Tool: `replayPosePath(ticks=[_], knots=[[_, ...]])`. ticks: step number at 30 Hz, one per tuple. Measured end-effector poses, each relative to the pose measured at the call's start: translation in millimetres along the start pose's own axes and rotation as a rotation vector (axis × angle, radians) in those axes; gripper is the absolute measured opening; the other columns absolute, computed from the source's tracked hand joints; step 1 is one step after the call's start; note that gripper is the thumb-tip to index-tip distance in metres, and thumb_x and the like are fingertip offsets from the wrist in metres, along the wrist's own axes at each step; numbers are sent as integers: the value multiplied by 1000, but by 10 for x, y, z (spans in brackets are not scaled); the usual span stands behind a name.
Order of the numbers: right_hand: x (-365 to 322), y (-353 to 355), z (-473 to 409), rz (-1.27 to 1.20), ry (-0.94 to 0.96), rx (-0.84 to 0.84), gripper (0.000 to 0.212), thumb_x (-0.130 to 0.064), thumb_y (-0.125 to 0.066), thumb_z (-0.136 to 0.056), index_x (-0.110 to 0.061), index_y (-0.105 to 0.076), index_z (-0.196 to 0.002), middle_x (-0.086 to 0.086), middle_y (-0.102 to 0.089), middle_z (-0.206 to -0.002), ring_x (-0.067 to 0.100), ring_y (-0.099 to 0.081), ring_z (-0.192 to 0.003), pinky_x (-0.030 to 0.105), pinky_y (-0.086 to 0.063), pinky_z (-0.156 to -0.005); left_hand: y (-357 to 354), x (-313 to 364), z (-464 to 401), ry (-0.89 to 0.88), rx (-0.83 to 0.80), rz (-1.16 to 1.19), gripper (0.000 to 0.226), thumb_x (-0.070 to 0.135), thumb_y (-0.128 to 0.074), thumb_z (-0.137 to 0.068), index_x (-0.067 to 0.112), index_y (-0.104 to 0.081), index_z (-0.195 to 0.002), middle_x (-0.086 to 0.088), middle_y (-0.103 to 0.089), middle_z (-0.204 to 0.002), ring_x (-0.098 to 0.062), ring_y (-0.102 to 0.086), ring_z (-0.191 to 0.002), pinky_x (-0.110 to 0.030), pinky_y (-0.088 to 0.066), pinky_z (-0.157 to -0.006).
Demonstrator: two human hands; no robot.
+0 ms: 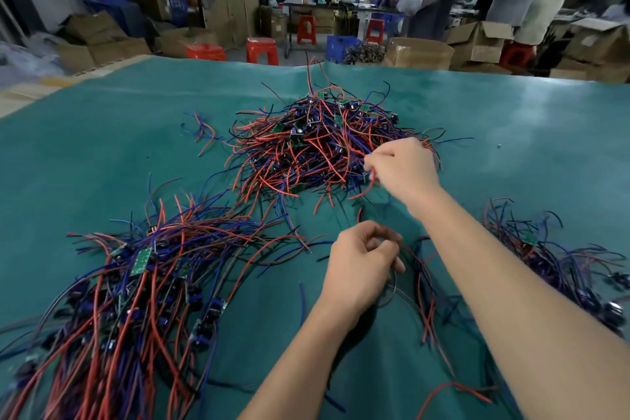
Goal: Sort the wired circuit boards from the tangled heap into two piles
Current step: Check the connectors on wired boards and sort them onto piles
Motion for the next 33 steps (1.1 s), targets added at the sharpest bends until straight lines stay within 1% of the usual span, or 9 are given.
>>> replayPosePath(ticks=[3, 6, 13, 17, 20, 23, 25, 29, 33], knots=[[125, 299, 43, -114, -46, 69, 22, -27, -63, -78, -17, -75, -62, -2, -69, -57, 15, -64, -64, 30, -47, -60, 13, -12, -17, 17, 15, 46, 17, 1, -53, -87, 8, -65, -97, -4, -69, -64, -11, -44, -46, -19, -37, -46], [196, 420, 140, -258, -73, -47, 23, -22, -67, -84, -13, -74, -63, -4, -60, -50, 3, -43, -40, 21, -31, -45, 30, -33, -36, 45, 41, 118, 17, 1, -53, -89, 9, -63, -100, -3, -68, -66, -10, -45, -44, -17, -35, -42], [306, 755, 722, -526, -109, -116, 24, -17, -65, -76, -10, -71, -54, 3, -52, -47, 11, -36, -38, 16, -22, -36, 68, -24, -56, 45, 86, 231, 27, 30, -42, -105, 12, -63, -105, -8, -74, -80, -11, -48, -45, -18, -29, -35], [326, 579, 1158, -480, -75, -425, 20, -18, -59, -64, -6, -69, -52, 9, -59, -50, 9, -44, -40, 13, -29, -39, 66, 7, -47, 49, 79, 268, 40, 42, -39, -105, 9, -61, -109, -9, -76, -87, -11, -53, -48, -18, -29, -35], [358, 325, 1347, -393, -59, -653, 19, -19, -59, -65, -9, -69, -51, 22, -63, -57, 13, -48, -42, 15, -32, -42, 66, 0, -34, 52, 70, 247, 32, 30, -46, -105, 2, -61, -106, -8, -76, -83, -9, -51, -44, -18, -27, -35], [333, 200, 1446, -304, 36, -798, 23, -25, -64, -75, -12, -75, -60, 15, -69, -59, 14, -51, -43, 19, -35, -44, 60, 10, -26, 25, 53, 228, 26, 20, -45, -105, 5, -65, -101, -5, -72, -71, -8, -47, -41, -17, -27, -35], [337, 281, 1368, -282, 99, -632, 33, -37, -66, -82, -11, -77, -66, 8, -69, -57, 11, -47, -42, 22, -35, -48, 67, 16, -26, 17, 51, 237, 30, 19, -42, -106, 9, -67, -95, -3, -65, -62, -10, -44, -41, -17, -27, -35], [432, 779, 1177, -225, 213, 138, 20, -41, -68, -82, -25, -74, -71, -6, -67, -63, 5, -58, -57, 19, -41, -57, 13, 43, -7, -11, -36, 186, 36, 19, -43, -104, 18, -72, -83, -5, -57, -57, -10, -37, -41, -17, -24, -38], [391, 586, 1234, -59, 246, 31, 4, -30, -78, -85, -30, -77, -89, -13, -74, -76, 4, -66, -71, 15, -45, -67, -11, 61, 21, -24, -49, 158, 36, 22, -43, -103, 19, -74, -86, -3, -55, -56, -11, -35, -44, -16, -25, -39]])
Point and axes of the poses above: each hand's wrist, its own z-axis away from the middle knuckle, its own y-axis out of the back of the hand, x = y × z, the point moved 6 cm from there along -z, towards the middle knuckle
